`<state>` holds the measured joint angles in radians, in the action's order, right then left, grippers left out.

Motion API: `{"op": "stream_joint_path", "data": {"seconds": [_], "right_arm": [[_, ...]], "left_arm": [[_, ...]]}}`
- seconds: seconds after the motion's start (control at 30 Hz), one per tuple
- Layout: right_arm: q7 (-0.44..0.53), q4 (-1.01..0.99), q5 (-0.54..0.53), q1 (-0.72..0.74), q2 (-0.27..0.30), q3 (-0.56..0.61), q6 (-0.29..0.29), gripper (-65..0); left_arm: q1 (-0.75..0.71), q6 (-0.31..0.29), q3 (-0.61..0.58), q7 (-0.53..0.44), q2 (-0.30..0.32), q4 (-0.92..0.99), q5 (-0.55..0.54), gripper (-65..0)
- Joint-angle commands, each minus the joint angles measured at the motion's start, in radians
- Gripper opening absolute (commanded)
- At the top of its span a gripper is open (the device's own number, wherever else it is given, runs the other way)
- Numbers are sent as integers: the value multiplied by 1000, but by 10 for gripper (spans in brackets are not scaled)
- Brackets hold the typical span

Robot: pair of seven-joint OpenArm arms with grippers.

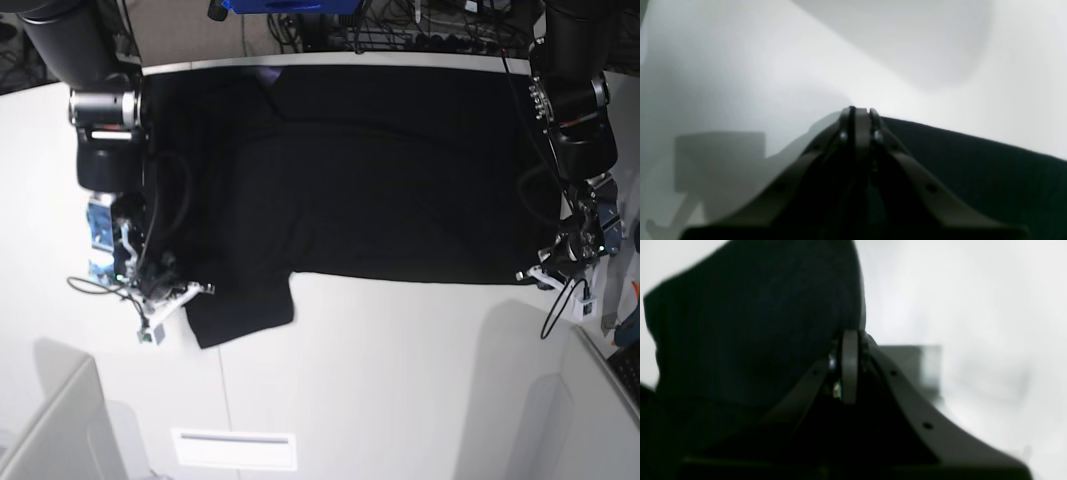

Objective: Fold the T-shirt properly
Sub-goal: 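Grasp the other hem corner with the left gripper, then fold the hem up over the shoulder edge with both grippers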

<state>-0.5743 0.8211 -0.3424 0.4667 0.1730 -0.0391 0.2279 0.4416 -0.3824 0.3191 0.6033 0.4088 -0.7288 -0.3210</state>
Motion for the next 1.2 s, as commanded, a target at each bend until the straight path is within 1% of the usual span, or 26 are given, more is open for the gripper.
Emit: {"op": "stream_joint_path", "data": {"seconds": [0.0, 0.1, 0.23, 0.27, 0.33, 0.4, 0.47, 0.53, 0.6, 0.67, 0.83, 0.93, 1.07, 1.17], "right_arm": [[10, 60, -5, 16, 13, -3, 3, -650], [-19, 160, -2, -16, 15, -3, 1, -650], [-45, 231, -2, -50, 15, -3, 1, -650], [-45, 255, -2, -64, 15, -3, 1, -650], [-45, 307, -2, -93, 15, -3, 1, -650], [-46, 358, -2, -119, 20, -3, 1, -650], [-48, 419, -2, -154, 41, -5, 1, -650], [-48, 479, -2, -194, 47, -5, 1, -650], [-74, 538, -4, -228, 61, -28, 1, -650], [-117, 610, -4, -268, 58, -75, 5, -650], [-175, 801, -7, -369, 56, -150, 6, -650], [-217, 901, -7, -425, 56, -167, 6, -650], [-244, 1001, -7, -501, 56, -167, 6, -650], [-246, 1065, -7, -569, 55, -167, 6, -650]], "left_arm": [[10, -3, 4, 20, 15, -47, 3, -650], [-37, -3, 7, 94, 34, -166, 1, -650], [-85, -3, 10, 165, 34, -285, -10, -650], [-99, -3, 10, 180, 39, -305, -36, -650], [-132, -3, 10, 201, 45, -341, -125, -650], [-172, -3, 28, 215, 83, -372, -205, -650], [-215, -2, 39, 220, 104, -406, -269, -650], [-263, -2, 44, 220, 114, -449, -290, -650], [-304, -2, 44, 220, 120, -486, -295, -650], [-341, -2, 61, 220, 120, -521, -297, -650], [-433, -2, 154, 223, 115, -630, -298, -650], [-464, -2, 190, 297, 109, -696, -298, -650], [-514, -3, 288, 364, 58, -828, -298, -650], [-545, -3, 314, 415, 40, -924, -298, -650]]}}
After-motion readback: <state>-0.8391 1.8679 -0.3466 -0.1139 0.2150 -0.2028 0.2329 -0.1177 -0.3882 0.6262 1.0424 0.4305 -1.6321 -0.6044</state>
